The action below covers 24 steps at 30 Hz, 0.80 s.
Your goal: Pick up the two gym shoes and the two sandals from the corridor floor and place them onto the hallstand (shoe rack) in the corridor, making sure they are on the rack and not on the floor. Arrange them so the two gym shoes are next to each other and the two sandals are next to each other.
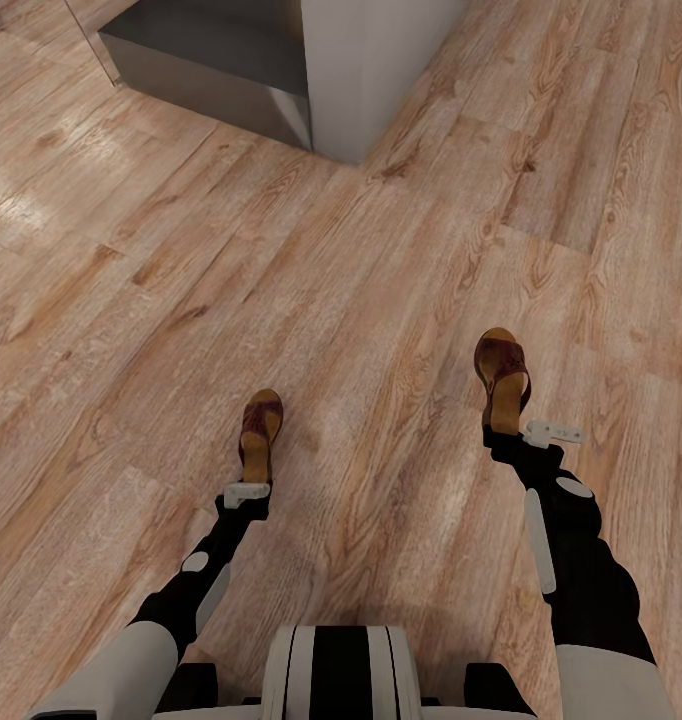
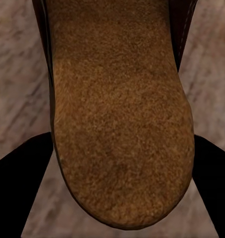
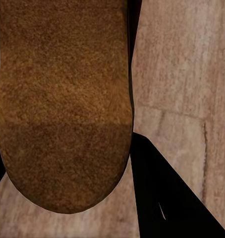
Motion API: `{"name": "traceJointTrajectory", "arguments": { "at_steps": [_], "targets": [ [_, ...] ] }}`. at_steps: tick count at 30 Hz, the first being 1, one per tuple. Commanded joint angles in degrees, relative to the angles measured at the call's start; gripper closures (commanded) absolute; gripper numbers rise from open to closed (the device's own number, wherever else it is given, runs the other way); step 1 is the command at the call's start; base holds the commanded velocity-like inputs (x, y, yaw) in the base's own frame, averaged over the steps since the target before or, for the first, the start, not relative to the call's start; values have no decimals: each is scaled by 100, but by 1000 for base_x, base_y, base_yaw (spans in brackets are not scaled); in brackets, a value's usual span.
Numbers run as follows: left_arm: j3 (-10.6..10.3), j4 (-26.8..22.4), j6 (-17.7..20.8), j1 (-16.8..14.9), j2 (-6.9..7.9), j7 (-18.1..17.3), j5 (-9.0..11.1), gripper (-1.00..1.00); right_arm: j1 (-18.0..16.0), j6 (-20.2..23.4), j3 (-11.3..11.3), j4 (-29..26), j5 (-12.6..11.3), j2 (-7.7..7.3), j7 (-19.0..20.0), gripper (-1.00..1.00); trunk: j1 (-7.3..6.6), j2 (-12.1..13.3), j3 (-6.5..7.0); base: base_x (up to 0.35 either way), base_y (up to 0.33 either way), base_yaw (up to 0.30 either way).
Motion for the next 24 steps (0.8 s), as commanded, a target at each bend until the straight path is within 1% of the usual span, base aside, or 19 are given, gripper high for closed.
{"name": "traceJointTrajectory", "arguments": {
  "at_steps": [1,24],
  "targets": [
    [35,7,-9,-3,-1,-38,11,100,-2,34,-4,-7,0,4,-10,100,-1,-1,-3,0,0,0],
    [46,-5,-2,-3,5,-38,22,100,-2,34,-2,-26,0,4,-10,100,-1,-1,-3,0,0,0]
  ]
}}
